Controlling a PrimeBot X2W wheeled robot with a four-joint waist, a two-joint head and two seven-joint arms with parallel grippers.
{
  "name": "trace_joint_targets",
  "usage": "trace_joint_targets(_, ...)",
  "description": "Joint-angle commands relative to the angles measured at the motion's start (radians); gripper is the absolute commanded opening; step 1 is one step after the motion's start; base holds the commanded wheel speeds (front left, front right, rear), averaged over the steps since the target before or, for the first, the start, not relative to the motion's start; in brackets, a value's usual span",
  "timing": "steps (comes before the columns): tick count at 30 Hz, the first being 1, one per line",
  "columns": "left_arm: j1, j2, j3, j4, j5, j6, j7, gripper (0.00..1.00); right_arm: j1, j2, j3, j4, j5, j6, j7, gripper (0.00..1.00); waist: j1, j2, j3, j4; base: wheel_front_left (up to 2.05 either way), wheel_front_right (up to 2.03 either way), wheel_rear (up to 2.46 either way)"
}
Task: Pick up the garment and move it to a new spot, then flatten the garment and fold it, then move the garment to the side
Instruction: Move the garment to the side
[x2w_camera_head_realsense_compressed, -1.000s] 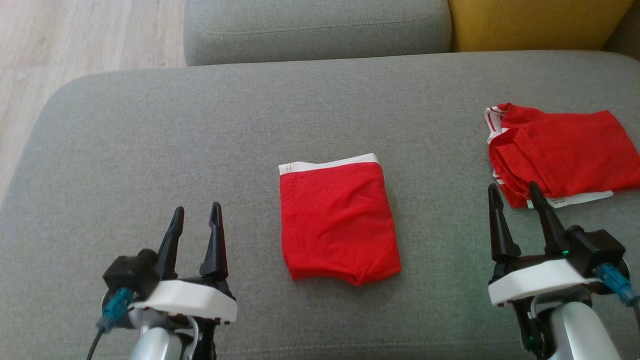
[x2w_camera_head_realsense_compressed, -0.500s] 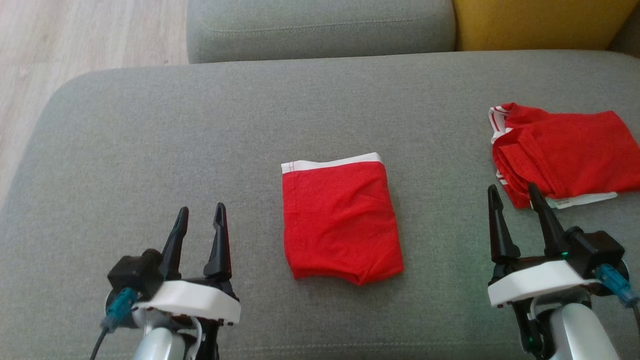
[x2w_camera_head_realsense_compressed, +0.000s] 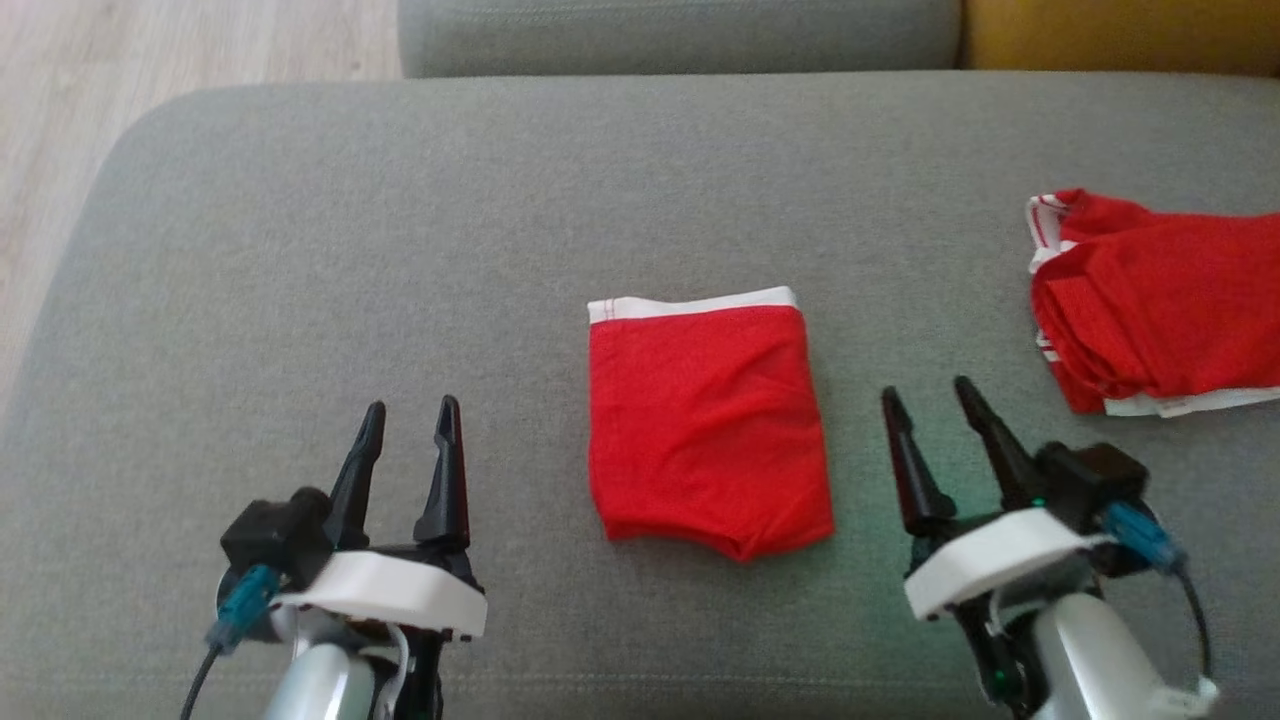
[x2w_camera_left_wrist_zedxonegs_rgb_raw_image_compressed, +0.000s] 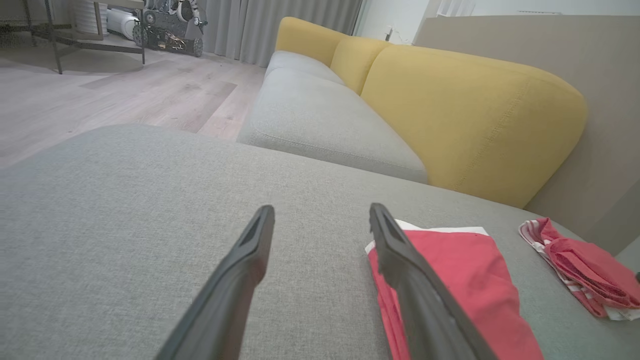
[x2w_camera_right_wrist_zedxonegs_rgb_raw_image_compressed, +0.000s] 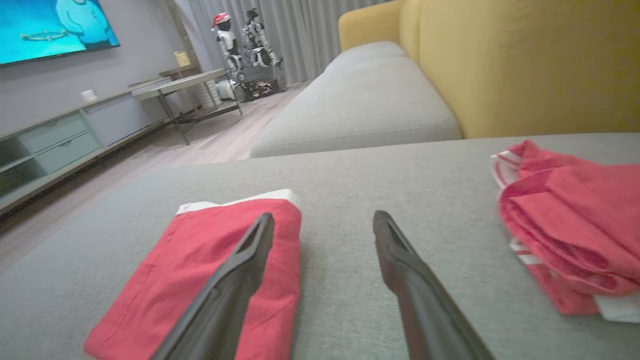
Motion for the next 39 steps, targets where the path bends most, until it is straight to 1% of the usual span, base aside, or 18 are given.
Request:
trace_joint_targets(1,-0.059,0.004,0.026,-0.031,-0.003,-0.002,-0.009,1.0,-0.067,-0.001,0.044,-0.008,0.012,-0.001,0.014,1.0,0.0,0.0,0.02,0.017,0.0,0.0,0.0)
trace_joint_targets(6,-0.076,0.004,0.016,-0.027,-0.006,-0.004,-0.009,1.0,-0.121,-0.001,0.093,0.079,0.049,-0.001,0.046,1.0,0.0,0.0,0.056,0.049,0.0,0.0,0.0)
trace_joint_targets(10,-0.095,0.004,0.011,-0.022,-0.007,-0.008,-0.009,1.0,-0.162,-0.001,0.111,0.151,0.095,-0.001,0.061,1.0,0.0,0.0,0.083,0.078,0.0,0.0,0.0)
trace_joint_targets(11,-0.104,0.004,0.007,-0.02,-0.008,-0.008,-0.009,1.0,-0.181,-0.001,0.119,0.189,0.11,-0.001,0.07,1.0,0.0,0.0,0.095,0.092,0.0,0.0,0.0)
trace_joint_targets(12,-0.104,0.004,0.007,-0.02,-0.008,-0.008,-0.009,1.0,-0.181,-0.001,0.119,0.189,0.11,-0.001,0.07,1.0,0.0,0.0,0.095,0.092,0.0,0.0,0.0)
trace_joint_targets(20,-0.118,0.004,0.002,-0.017,-0.011,-0.006,-0.009,1.0,-0.24,-0.001,0.156,0.321,0.133,-0.001,0.088,1.0,0.0,0.0,0.112,0.119,0.0,0.0,0.0)
trace_joint_targets(21,-0.119,0.004,0.002,-0.017,-0.011,-0.005,-0.009,1.0,-0.247,-0.001,0.167,0.33,0.138,-0.001,0.087,0.87,0.0,0.0,0.113,0.119,0.0,0.0,0.0)
trace_joint_targets(22,-0.12,0.004,0.002,-0.018,-0.012,-0.004,-0.009,1.0,-0.255,-0.001,0.174,0.339,0.137,-0.001,0.082,0.32,0.0,0.0,0.114,0.119,0.0,0.0,0.0)
trace_joint_targets(23,-0.122,0.004,0.003,-0.019,-0.012,-0.003,-0.009,1.0,-0.265,-0.008,0.177,0.347,0.126,-0.001,0.071,0.0,0.0,0.0,0.117,0.117,0.0,0.0,0.0)
trace_joint_targets(28,-0.135,0.004,0.002,-0.024,-0.01,-0.002,-0.009,1.0,-0.305,-0.04,0.186,0.381,0.072,-0.001,0.015,0.0,0.0,0.0,0.119,0.101,0.0,0.0,0.0)
trace_joint_targets(31,-0.138,0.004,0.011,-0.028,-0.006,-0.001,-0.009,1.0,-0.334,-0.075,0.205,0.384,0.005,-0.001,-0.026,0.0,0.0,0.0,0.112,0.08,0.0,0.0,0.0)
trace_joint_targets(35,-0.136,0.004,0.021,-0.036,0.002,-0.006,-0.009,1.0,-0.377,-0.145,0.248,0.36,-0.118,-0.001,-0.065,0.0,0.0,0.0,0.107,0.039,0.0,0.0,0.0)
trace_joint_targets(39,-0.145,0.004,0.031,-0.046,0.018,-0.014,-0.009,1.0,-0.431,-0.22,0.29,0.306,-0.182,-0.001,-0.067,0.0,0.0,0.0,0.128,-0.016,0.0,0.0,0.0)
